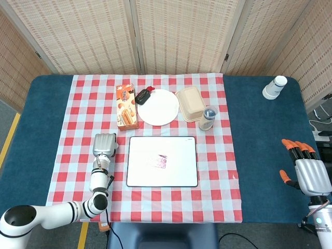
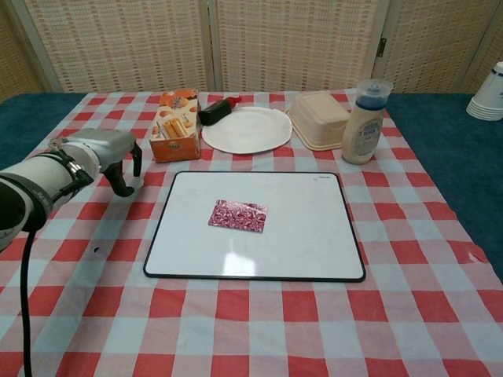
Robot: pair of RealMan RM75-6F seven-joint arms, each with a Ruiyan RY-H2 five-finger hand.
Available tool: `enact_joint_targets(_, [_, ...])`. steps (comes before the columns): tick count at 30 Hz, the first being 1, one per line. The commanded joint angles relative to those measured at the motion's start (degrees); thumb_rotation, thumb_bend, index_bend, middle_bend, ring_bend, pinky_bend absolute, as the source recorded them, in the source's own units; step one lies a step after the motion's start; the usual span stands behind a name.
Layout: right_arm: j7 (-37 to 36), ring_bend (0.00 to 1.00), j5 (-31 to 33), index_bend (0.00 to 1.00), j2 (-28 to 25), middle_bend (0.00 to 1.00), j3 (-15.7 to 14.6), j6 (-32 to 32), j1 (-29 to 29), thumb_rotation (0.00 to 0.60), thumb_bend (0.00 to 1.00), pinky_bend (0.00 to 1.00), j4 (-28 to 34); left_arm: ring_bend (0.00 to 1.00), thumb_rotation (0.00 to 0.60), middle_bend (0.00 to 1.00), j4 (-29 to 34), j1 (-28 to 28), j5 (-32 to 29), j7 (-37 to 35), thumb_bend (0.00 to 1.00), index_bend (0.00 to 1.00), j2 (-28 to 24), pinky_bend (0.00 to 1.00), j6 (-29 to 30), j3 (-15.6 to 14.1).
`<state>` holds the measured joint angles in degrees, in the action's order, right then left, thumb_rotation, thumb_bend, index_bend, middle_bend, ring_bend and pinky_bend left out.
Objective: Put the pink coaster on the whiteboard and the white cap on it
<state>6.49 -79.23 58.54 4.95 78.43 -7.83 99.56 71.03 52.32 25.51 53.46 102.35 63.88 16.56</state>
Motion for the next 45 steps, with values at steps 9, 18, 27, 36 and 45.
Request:
enact_joint_targets(9, [0.8,0.00,0.9,0.09,0.3,0.13,0.1,-1.0,-0.5,0.600,0.30,0.14,-0.2,1.00,0.600,1.00,13.1,3.2,-0.7,3.4,0.34,0.47,-1.0,1.00,3.5,2.7])
enact_joint_targets(18, [-0.3,0.00,-0.6,0.09,0.2,0.13,0.1,0.8,0.1,0.600,0.30,0.14,-0.2,1.00,0.600,1.00,16.7,9.5,-3.2,7.4,0.34,0.47,5.5,1.00,8.8,6.3])
enact_joint_targets(27, [-1.9,0.00,-2.0,0.09,0.1,0.12,-0.1,1.6,0.3,0.600,0.29,0.14,-0.8,1.00,0.600,1.00,9.2,12.7,-4.1,8.8,0.34,0.47,13.4,1.00,8.9,4.6])
enact_joint_targets(36, [-2.5,0.00,-1.6,0.09,-0.2,0.12,0.1,1.4,0.3,0.600,0.30,0.14,-0.9,1.00,0.600,1.00,5.2,12.6,-3.1,9.1,0.34,0.47,14.6,1.00,8.1,4.7])
enact_joint_targets(45, [-2.4,0.00,-1.7,0.09,0.0,0.13,0.1,1.3,0.2,0.600,0.30,0.14,-1.0,1.00,0.600,1.00,5.0,12.0,-3.5,10.9,0.34,0.47,14.2,1.00,7.7,4.2])
